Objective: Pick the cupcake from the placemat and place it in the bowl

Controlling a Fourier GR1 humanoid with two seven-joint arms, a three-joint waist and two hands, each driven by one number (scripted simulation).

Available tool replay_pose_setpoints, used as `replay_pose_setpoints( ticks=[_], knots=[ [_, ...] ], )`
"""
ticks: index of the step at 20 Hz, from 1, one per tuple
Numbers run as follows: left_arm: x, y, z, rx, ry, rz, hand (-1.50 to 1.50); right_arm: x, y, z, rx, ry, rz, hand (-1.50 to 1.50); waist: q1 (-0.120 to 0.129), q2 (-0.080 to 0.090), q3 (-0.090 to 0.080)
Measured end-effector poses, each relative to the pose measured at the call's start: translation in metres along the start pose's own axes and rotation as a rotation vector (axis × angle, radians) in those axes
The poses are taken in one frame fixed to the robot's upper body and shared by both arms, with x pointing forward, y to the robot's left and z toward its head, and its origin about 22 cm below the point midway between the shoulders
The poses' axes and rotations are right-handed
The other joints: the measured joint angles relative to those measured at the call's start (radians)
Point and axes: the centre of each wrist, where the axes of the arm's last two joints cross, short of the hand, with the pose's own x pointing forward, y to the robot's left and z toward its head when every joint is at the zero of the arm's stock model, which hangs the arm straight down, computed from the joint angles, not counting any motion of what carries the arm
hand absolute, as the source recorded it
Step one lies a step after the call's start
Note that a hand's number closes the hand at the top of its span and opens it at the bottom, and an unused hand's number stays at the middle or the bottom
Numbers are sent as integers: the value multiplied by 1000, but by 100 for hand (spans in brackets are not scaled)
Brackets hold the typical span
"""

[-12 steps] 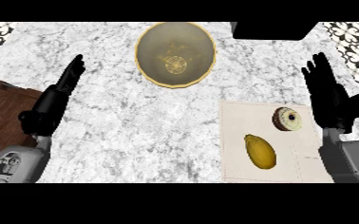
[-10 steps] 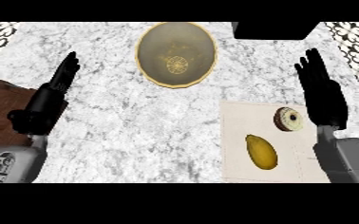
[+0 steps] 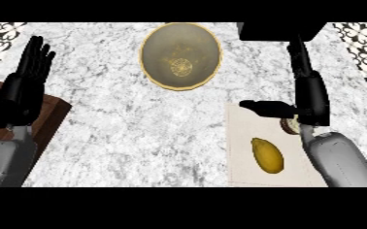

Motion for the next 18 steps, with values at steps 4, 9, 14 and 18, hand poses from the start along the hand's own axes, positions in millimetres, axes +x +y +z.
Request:
replay_pose_setpoints(
  ticks=[4, 9, 14, 18],
  knots=[
    [0, 4, 3, 35, 10, 23, 0, 9, 26, 35, -4, -69, 130, -150, -15, 0, 3],
    [1, 19, 8, 57, 14, 22, 0, 33, 4, 50, 33, -47, 340, -150, -31, -5, 2],
    [4, 22, 10, 72, 17, 21, 0, 71, -29, 48, 72, 75, 524, -150, -44, -7, 1],
    [5, 22, 12, 68, 20, 19, 0, 96, -47, 50, 193, 227, 681, -150, -40, -5, 1]
  ],
)
